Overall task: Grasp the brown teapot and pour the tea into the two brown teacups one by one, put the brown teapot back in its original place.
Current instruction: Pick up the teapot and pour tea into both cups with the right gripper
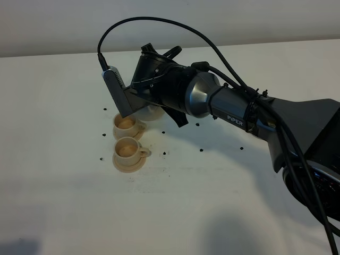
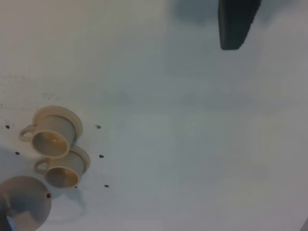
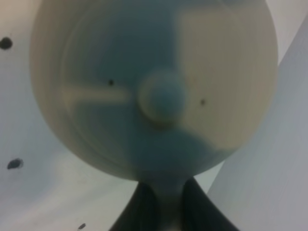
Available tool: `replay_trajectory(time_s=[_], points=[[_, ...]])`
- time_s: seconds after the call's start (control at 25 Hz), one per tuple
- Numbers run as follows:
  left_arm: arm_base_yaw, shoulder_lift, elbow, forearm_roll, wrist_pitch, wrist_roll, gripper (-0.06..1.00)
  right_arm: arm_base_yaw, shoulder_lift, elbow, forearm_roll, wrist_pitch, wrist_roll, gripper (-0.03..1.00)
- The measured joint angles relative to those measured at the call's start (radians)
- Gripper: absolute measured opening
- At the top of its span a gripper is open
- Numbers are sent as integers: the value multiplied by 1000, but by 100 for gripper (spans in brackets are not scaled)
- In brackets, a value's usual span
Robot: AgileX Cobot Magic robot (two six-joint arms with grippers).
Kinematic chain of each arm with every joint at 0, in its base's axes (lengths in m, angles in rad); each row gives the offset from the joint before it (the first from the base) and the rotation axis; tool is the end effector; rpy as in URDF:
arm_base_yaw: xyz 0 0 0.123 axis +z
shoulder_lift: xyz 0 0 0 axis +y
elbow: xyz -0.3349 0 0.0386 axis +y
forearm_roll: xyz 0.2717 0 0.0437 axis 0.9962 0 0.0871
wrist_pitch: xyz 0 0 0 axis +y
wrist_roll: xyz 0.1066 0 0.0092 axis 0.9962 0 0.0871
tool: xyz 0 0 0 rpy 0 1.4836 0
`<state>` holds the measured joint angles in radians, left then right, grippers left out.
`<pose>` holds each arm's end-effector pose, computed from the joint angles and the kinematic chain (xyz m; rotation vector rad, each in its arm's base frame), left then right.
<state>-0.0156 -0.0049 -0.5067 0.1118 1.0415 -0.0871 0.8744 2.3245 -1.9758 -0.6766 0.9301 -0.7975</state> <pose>-0.0231 0.0107 0.2856 -0.0764 2.0078 0.0675 0.4081 0.4043 0.2078 -2.2054 1.4447 -0.8200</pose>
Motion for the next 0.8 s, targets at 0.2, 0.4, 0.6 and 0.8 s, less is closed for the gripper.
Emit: replay_trajectory(time_s=[0.2, 0.4, 0.6, 0.8], points=[[0, 0, 0, 0, 0, 0, 61, 0, 0, 0, -15, -25, 1, 13], [0, 0, 0, 0, 0, 0, 61, 0, 0, 0, -30, -41, 2, 13], [0, 0, 0, 0, 0, 0, 61, 0, 1, 0, -52, -68, 2, 13], [0, 0, 0, 0, 0, 0, 61, 0, 1, 0, -73, -94, 1, 13]])
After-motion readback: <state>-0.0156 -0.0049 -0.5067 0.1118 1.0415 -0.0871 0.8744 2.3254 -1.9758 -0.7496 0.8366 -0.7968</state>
